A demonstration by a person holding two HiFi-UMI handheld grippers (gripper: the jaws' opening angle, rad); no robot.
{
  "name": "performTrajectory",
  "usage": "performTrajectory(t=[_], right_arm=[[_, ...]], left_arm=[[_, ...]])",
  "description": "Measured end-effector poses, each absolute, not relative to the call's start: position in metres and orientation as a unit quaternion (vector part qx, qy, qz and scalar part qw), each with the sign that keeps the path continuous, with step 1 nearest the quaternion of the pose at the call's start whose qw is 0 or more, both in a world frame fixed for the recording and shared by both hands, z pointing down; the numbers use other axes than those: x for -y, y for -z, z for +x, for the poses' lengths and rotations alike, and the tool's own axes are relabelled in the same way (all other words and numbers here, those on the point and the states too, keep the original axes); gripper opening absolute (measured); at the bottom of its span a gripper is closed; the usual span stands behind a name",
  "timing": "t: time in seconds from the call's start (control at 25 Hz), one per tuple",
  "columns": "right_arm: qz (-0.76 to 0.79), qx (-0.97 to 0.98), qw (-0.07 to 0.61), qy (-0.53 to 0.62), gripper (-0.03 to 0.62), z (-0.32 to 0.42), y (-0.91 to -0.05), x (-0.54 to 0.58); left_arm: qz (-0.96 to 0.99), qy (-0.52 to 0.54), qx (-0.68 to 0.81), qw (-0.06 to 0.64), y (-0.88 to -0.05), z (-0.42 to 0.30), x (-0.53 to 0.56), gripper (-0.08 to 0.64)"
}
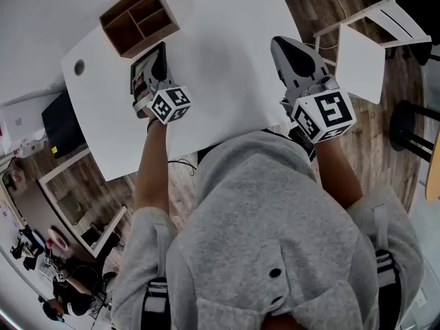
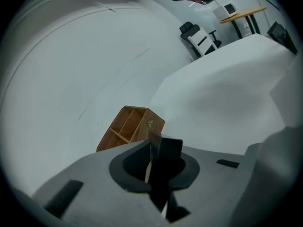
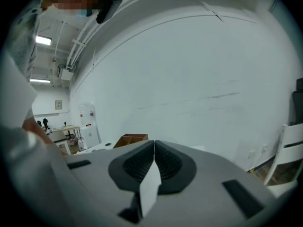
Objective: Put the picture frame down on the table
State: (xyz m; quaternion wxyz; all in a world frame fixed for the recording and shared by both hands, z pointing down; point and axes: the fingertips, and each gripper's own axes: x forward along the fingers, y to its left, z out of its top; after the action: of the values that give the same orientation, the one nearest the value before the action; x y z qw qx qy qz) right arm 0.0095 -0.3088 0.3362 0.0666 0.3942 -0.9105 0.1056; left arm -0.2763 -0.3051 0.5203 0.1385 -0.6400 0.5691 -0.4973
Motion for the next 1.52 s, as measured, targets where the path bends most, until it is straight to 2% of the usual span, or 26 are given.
performTrajectory(t=[0.2,0.36,0.44,0.48,0.56,0.76,1.12,1.32,1.44,1.52], right_arm=[[0.406,0.905,0.071,-0.109,0.028,0.009,-0.341,0.306],[0.409,0.902,0.071,-0.113,0.028,0.010,-0.341,0.306],[0.411,0.901,0.070,-0.118,0.028,0.010,-0.341,0.306],[0.412,0.901,0.069,-0.120,0.028,0.009,-0.341,0.306],[0.412,0.901,0.070,-0.121,0.028,0.009,-0.341,0.304],[0.405,0.903,0.071,-0.123,0.028,0.008,-0.343,0.305],[0.404,0.903,0.066,-0.128,0.028,0.011,-0.344,0.309],[0.407,0.901,0.065,-0.136,0.028,0.015,-0.347,0.310],[0.411,0.899,0.062,-0.137,0.028,0.019,-0.347,0.312],[0.413,0.898,0.061,-0.138,0.028,0.021,-0.348,0.313]], left_arm=[[-0.643,0.535,-0.521,0.169,-0.536,-0.271,0.314,0.040],[-0.645,0.563,-0.489,0.168,-0.546,-0.267,0.320,0.040],[-0.657,0.574,-0.468,0.139,-0.557,-0.264,0.318,0.046],[-0.666,0.576,-0.458,0.119,-0.563,-0.262,0.316,0.099],[-0.682,0.573,-0.445,0.091,-0.570,-0.259,0.312,0.134],[-0.710,0.566,-0.417,0.033,-0.574,-0.254,0.308,0.169],[-0.730,0.582,-0.358,-0.023,-0.578,-0.249,0.300,0.188],[-0.747,0.565,-0.347,-0.055,-0.579,-0.244,0.295,0.226],[-0.762,0.542,-0.342,-0.092,-0.578,-0.237,0.291,0.282],[-0.766,0.535,-0.341,-0.104,-0.578,-0.235,0.289,0.282]])
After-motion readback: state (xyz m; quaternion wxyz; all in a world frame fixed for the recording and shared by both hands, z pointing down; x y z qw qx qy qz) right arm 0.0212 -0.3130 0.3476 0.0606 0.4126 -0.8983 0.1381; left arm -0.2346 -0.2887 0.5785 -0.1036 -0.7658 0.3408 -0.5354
